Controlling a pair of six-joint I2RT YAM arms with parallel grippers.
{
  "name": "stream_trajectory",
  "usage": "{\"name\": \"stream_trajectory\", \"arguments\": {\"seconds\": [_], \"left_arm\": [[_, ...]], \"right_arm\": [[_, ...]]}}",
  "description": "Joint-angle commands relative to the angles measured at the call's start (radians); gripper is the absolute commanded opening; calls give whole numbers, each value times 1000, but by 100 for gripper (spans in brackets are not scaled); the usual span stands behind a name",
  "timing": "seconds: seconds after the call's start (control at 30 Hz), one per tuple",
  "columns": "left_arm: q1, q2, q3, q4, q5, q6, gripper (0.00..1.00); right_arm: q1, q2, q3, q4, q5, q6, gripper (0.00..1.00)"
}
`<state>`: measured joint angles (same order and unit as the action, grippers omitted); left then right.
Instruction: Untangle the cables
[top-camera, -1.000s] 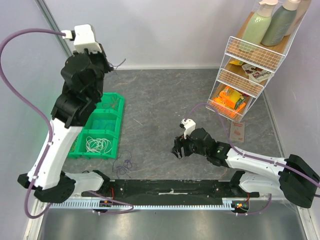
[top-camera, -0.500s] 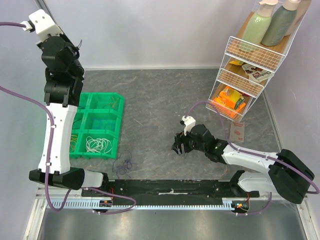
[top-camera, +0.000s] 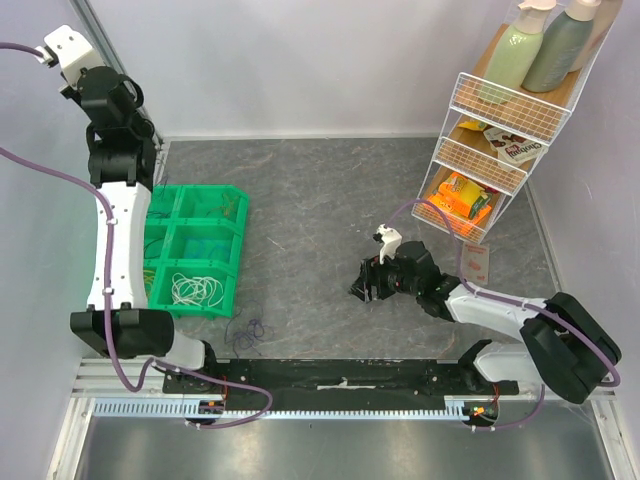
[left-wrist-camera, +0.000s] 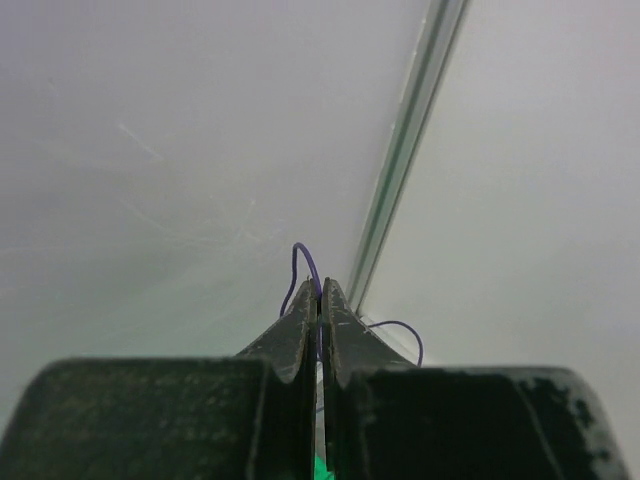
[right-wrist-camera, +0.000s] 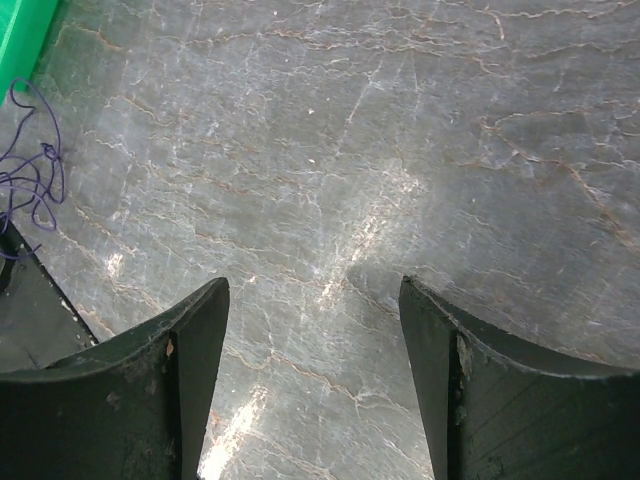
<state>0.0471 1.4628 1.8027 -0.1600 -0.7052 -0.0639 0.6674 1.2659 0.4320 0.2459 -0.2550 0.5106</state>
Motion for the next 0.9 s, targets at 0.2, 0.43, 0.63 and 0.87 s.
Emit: {"name": "stream_trajectory", "arguments": {"seconds": [0.2, 0.43, 0.63, 0.87], "left_arm": [[97, 51, -45, 13, 47, -142, 2], [138, 56, -134, 11, 84, -206, 2], [169, 48, -193, 7, 113, -252, 2], [180, 42, -244, 10, 121, -277, 2]], "right_arm": [[-11, 23, 1, 70, -43, 12, 76], [-28, 36, -3, 79, -61, 20, 76], [-38, 50, 1, 85, -73, 26, 76], [-46, 61, 1, 92, -81, 31, 76]]}}
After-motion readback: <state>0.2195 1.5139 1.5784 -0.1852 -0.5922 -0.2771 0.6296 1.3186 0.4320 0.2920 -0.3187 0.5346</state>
